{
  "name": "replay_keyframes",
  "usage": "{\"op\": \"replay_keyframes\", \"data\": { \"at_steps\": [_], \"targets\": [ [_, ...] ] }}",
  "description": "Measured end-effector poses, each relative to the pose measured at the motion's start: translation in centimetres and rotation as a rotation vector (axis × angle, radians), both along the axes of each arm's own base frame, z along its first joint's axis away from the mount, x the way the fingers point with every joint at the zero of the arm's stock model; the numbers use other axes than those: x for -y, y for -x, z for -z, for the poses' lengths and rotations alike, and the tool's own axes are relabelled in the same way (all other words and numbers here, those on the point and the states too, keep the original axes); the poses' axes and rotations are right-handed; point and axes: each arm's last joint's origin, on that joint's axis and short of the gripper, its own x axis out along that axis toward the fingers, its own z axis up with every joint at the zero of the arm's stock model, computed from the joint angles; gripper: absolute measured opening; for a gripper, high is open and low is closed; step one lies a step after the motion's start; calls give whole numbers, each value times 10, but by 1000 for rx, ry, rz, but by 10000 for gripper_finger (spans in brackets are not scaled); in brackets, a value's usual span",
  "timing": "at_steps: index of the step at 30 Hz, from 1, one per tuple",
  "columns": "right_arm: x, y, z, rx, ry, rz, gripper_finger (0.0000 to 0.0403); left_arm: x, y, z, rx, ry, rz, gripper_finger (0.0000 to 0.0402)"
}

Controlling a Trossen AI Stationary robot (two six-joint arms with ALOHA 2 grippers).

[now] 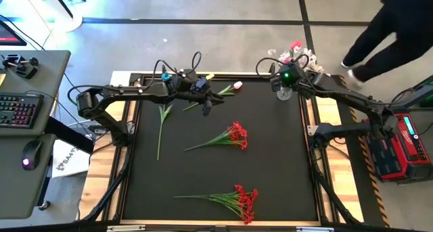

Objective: Sort flowers into vase by color
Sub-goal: Put the red tulip into the transparent vase, then put the right pink tulip into the blue vase

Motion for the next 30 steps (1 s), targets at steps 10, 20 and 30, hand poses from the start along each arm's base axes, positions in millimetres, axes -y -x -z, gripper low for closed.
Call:
{"op": "replay_keyframes", "data": {
  "at_steps": [10, 20, 30],
  "targets": [
    [-6, 4, -21, 64, 30, -24, 191, -2, 2, 4, -58, -55, -82, 90],
    [-16, 11, -77, 130, 193, -65, 241, -11, 9, 11, -169, -145, -156, 90],
    [-42, 6, -139, 431, 150, -461, 239, -60, 8, 70, -309, -96, -215, 90]
  ]
}}
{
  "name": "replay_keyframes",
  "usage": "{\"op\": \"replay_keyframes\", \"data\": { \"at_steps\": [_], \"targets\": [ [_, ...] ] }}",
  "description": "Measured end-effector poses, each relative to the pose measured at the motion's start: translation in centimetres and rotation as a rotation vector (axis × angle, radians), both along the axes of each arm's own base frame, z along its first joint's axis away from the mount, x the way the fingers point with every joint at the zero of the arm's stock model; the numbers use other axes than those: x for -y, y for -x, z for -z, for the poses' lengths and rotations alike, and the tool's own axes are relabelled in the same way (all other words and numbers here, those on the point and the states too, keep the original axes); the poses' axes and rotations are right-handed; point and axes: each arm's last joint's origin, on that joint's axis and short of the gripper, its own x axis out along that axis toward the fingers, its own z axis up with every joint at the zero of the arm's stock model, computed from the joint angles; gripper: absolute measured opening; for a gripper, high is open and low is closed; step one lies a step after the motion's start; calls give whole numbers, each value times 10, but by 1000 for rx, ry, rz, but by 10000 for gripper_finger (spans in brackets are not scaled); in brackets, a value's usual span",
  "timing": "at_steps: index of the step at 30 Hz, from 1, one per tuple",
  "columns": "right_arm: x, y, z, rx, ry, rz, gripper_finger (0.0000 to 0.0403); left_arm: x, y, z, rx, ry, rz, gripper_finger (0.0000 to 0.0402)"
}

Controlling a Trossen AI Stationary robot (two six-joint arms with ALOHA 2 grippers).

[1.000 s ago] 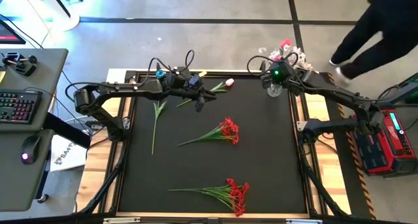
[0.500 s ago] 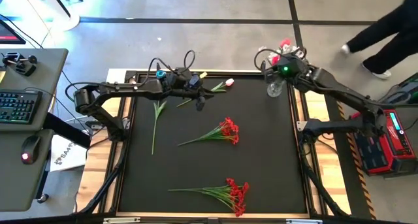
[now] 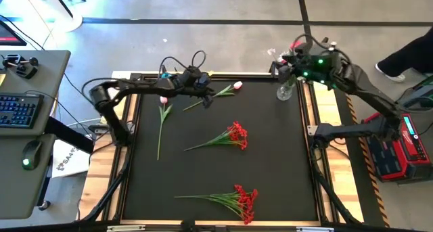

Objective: Sort flowers into vase by color
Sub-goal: Put the right pink tulip into the blue vase

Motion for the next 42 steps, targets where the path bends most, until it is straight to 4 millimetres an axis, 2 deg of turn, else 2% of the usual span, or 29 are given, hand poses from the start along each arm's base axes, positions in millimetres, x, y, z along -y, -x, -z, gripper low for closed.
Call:
{"op": "replay_keyframes", "data": {
  "at_steps": [7, 12, 17, 25, 30, 33, 37, 42],
  "targets": [
    [-20, -9, -18, 118, 28, -161, 238, -21, -18, 33, -91, 28, 5, 90],
    [-28, -22, -11, 100, 17, -220, 238, -34, -38, 43, -197, 0, -13, 90],
    [-32, -37, -1, 50, -34, -253, 238, -47, -47, 52, -312, 33, -19, 90],
    [-38, -55, 10, 0, -66, -272, 238, -49, -46, 58, -403, 120, 40, 90],
    [-38, -57, 11, 4, -84, -260, 238, -46, -42, 59, -451, 147, 71, 86],
    [-38, -57, 11, 8, -86, -250, 238, -45, -40, 59, -475, 163, 76, 65],
    [-38, -57, 11, 25, -106, -223, 238, -43, -37, 60, -505, 184, 77, 14],
    [-38, -57, 11, 35, -121, -215, 238, -44, -34, 61, -504, 214, 88, 5]
  ]
}}
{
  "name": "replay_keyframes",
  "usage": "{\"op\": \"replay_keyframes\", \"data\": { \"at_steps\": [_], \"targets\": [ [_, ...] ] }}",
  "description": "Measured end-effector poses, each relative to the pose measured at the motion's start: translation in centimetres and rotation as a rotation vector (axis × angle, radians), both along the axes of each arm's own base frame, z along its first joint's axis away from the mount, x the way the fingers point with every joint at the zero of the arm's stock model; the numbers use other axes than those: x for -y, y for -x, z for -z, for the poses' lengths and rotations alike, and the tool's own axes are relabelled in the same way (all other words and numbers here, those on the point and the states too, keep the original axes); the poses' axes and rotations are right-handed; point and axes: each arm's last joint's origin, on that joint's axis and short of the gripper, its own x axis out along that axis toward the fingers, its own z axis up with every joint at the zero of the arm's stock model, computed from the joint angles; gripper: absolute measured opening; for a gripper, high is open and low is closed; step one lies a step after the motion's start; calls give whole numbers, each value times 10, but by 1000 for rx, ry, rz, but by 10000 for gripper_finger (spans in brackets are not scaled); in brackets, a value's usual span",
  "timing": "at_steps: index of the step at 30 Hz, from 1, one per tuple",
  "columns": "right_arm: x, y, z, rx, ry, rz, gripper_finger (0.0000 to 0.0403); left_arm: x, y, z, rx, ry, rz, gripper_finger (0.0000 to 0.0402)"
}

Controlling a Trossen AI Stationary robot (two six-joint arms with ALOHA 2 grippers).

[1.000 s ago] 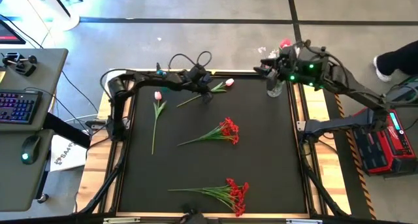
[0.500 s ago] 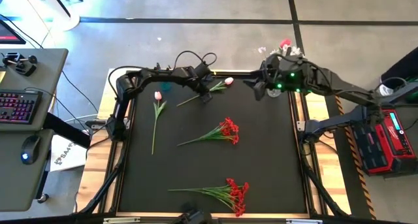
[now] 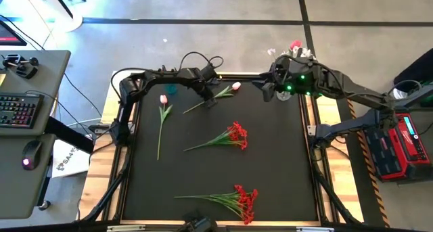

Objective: Sort flowers into vase by color
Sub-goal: Put the right pink tulip into the blue vase

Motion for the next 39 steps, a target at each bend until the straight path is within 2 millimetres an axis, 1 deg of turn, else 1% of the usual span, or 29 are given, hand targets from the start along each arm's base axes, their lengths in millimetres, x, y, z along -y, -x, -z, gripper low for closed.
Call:
{"op": "replay_keyframes", "data": {
  "at_steps": [5, 9, 13, 17, 19, 22, 29, 32, 36, 39],
  "targets": [
    [0, 0, 0, 10, -21, 12, 238, 3, 3, -6, 24, 69, 18, 1],
    [0, 1, 2, -3, -49, 40, 238, 9, 7, -19, 30, 89, 30, 1],
    [0, 2, 10, -57, -103, 72, 238, 11, 8, -55, 139, 48, 48, 0],
    [2, -4, 20, -115, -146, 96, 238, 17, 14, -90, 225, -13, 56, 0],
    [3, -8, 22, -122, -147, 103, 238, 19, 18, -111, 280, -51, 60, 0],
    [4, -12, 23, -120, -136, 118, 238, 23, 24, -133, 337, -95, 60, 0],
    [5, -15, 20, -85, -106, 113, 238, 34, 43, -175, 435, -166, 62, 0],
    [5, -16, 18, -69, -92, 106, 238, 35, 51, -193, 491, -217, 52, 0],
    [6, -17, 17, -55, -77, 110, 238, 26, 65, -216, 624, -342, 5, 0],
    [6, -17, 17, -60, -74, 115, 238, 17, 82, -218, 761, -409, -70, 0]
  ]
}}
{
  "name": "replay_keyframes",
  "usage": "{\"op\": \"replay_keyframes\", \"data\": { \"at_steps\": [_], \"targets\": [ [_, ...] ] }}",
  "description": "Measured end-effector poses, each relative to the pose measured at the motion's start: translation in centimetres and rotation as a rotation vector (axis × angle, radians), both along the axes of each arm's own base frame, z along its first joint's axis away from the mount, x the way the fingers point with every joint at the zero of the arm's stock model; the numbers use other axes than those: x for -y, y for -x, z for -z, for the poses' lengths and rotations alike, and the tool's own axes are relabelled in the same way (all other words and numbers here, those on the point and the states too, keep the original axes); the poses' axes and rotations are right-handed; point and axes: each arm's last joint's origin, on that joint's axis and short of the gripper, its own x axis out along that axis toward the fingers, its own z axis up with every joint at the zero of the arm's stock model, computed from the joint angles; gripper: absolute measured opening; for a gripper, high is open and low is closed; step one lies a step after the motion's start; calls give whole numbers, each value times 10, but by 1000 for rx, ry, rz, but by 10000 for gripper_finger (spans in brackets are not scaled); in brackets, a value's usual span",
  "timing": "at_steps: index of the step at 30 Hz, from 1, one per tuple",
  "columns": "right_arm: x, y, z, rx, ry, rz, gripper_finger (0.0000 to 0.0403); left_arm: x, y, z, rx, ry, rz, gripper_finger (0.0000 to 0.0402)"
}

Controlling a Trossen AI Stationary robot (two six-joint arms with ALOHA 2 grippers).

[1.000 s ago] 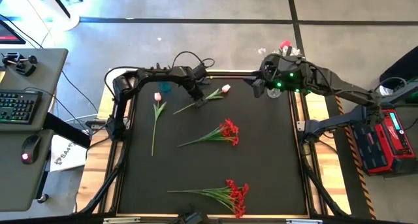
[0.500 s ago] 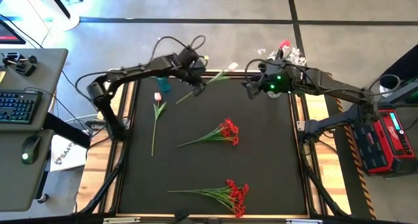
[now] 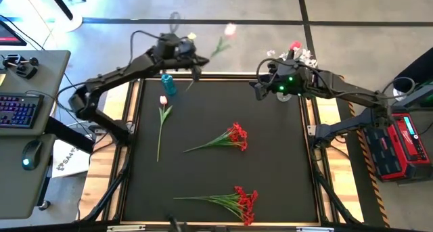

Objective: Sort flowers into vase by color
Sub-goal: Put the right pink tulip into the blue vase

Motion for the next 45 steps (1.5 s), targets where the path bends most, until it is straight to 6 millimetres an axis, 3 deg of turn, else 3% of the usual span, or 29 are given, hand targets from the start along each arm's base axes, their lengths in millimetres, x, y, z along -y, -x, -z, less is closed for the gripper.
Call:
{"op": "replay_keyframes", "data": {
  "at_steps": [7, 17, 25, 30, 45],
  "targets": [
    [-7, -1, 0, -4, 6, -9, 238, -12, 59, 32, 249, -80, -168, 0],
    [-4, -2, -2, 6, 41, -16, 238, 8, 116, 55, 393, -381, -377, 0],
    [-3, -2, -3, 0, 67, -28, 238, 22, 137, 78, 376, -469, -483, 0],
    [-2, -2, -3, 2, 73, -27, 238, 25, 144, 78, 377, -529, -510, 0],
    [3, -3, -6, 34, 72, -65, 238, 25, 155, 108, 289, -475, -550, 0]
  ]
}}
